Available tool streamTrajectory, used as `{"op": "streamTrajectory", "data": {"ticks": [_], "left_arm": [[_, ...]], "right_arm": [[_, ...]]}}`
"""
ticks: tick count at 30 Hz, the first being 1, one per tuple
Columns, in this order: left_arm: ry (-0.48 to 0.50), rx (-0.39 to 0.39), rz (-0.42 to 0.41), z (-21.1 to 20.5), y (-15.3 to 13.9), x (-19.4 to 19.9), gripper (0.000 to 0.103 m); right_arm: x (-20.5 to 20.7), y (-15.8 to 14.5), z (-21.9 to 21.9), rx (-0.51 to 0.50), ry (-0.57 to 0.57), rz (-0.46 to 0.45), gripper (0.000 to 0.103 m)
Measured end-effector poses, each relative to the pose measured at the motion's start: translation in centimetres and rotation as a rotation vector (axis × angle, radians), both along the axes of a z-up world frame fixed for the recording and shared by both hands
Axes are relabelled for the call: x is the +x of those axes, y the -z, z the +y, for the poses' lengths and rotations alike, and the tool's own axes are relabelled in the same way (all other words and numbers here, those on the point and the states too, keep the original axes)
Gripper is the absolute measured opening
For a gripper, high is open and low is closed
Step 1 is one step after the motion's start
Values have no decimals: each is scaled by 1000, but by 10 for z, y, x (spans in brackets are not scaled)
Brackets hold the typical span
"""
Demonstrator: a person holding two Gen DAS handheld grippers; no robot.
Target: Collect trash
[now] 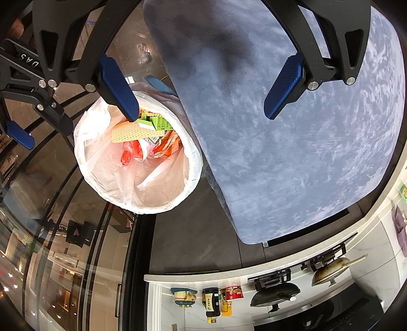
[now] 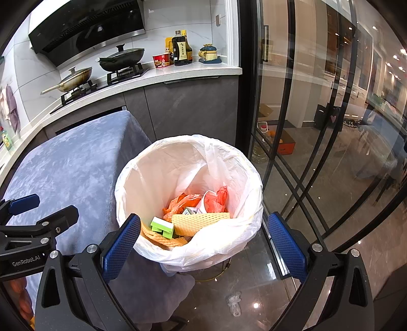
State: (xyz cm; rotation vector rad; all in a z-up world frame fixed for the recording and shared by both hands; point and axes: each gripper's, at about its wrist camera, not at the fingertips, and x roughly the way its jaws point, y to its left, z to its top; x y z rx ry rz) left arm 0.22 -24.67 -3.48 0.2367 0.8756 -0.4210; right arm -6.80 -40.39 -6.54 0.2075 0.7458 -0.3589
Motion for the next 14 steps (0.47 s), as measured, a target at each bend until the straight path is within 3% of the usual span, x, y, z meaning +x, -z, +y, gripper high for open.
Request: {"op": "streamTrajectory", "data": {"ticks": [14], "left_arm": [[28, -15, 20, -2, 2, -3, 94]], "right_arm": [[-3, -1, -1, 0, 6, -3, 97]]}}
